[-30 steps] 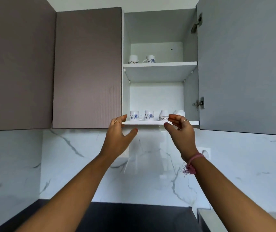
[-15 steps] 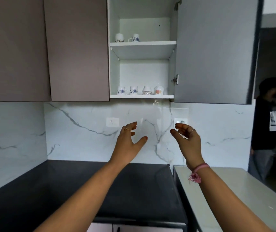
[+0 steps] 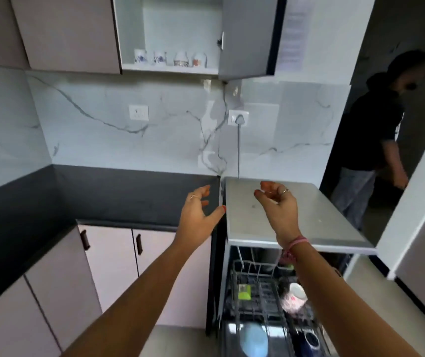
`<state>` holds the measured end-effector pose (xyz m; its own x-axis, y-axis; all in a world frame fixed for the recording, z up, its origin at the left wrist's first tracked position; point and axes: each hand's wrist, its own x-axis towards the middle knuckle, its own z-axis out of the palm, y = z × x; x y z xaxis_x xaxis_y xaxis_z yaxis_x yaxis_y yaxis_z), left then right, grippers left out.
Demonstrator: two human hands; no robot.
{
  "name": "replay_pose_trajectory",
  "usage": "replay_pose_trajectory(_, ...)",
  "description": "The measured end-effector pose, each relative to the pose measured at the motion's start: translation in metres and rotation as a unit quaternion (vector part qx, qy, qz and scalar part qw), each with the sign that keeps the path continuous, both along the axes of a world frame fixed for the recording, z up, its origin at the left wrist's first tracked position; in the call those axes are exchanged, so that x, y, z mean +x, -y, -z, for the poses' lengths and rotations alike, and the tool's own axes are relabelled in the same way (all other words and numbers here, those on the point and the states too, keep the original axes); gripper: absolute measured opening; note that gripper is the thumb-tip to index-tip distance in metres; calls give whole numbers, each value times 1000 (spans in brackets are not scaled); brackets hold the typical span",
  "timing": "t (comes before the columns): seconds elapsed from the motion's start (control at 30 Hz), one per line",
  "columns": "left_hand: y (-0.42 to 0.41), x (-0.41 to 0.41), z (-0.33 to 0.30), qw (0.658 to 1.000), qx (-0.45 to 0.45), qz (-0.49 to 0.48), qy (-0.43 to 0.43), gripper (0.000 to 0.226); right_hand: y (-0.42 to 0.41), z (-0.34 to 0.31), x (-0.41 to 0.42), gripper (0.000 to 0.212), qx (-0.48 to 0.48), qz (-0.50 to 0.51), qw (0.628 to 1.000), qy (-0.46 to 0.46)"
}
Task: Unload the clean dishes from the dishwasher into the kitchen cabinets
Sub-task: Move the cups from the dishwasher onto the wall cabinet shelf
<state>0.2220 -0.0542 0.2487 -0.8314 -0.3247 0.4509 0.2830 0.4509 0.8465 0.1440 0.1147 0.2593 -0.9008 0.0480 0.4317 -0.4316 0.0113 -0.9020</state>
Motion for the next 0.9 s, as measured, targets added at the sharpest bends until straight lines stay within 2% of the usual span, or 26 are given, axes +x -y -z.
replay_pose_trajectory(0.27, -61, 30, 58, 996, -9, 2, 83, 59, -72, 63, 20, 19, 7, 23, 997, 78)
replay_pose_trajectory(0.53, -90, 36, 129, 986, 25, 25, 161, 56, -120, 137, 28, 17, -5, 73, 984, 164)
replay_pose_trajectory(0.77, -114, 29, 194, 964, 48, 63, 253, 53, -159, 206, 43, 16, -20, 147, 956, 252)
replay_pose_trajectory(0.9, -134, 26, 221, 944, 50, 81, 316, 54, -186, 244, 53, 25, -32, 188, 926, 325)
